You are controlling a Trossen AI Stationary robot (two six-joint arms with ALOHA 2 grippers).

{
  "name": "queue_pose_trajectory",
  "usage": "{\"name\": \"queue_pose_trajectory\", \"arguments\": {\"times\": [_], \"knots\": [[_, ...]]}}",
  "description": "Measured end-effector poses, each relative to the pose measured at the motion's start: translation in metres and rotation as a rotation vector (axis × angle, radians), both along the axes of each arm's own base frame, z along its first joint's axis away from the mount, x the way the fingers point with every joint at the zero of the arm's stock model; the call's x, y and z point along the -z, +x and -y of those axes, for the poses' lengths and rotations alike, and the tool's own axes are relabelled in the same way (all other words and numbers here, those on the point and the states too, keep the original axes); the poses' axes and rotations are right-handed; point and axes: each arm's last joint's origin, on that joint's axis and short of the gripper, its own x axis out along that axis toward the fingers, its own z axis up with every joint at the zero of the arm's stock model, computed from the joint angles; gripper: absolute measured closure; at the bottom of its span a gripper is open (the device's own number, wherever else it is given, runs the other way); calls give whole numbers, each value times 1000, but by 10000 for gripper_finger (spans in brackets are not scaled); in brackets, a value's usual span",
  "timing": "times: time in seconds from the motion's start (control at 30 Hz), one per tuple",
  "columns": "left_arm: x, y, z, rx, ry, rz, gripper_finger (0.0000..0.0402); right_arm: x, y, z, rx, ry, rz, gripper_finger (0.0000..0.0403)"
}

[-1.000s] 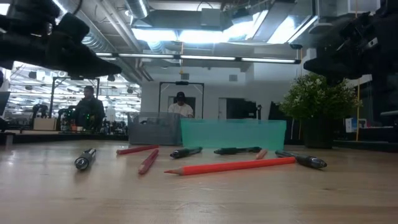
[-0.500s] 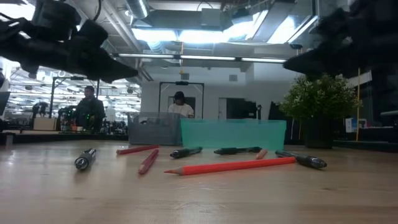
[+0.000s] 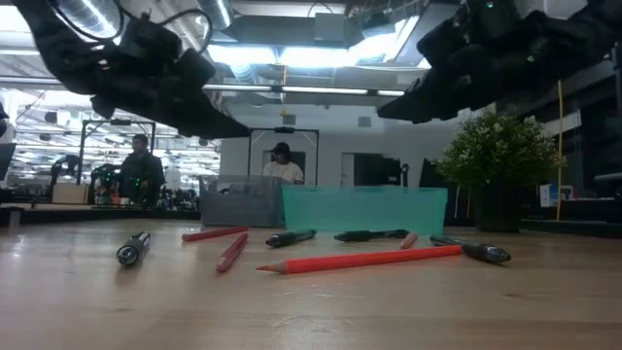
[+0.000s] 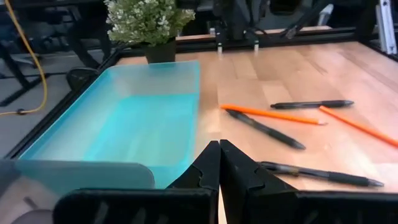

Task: Sort pens & pencils
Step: Put the black pen into the black bin

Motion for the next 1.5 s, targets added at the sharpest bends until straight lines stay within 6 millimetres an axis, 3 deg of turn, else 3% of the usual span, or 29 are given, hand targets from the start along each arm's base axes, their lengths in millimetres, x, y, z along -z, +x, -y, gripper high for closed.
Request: {"name": "queue_pose_trajectory", "arguments": {"times": [0.2, 0.43, 0.67, 0.97, 1.17, 1.5], "knots": [[0, 1, -7, -4, -4, -50, 401, -4, 3, 6, 12, -6, -56, 397], [2, 2, -8, -19, -46, -229, 401, -18, 10, 4, 36, 38, -117, 378], [-17, 15, 1, -88, 2, -467, 401, -29, 14, 7, 126, 88, -211, 375], [-27, 23, 14, -113, 52, -511, 402, -31, 15, 9, 180, 42, -204, 374], [-25, 25, 31, -31, 27, -526, 401, -29, 14, 4, 138, 43, -224, 374], [-17, 22, 76, 186, 106, -643, 401, -28, 18, -27, 94, 25, -238, 374]]}}
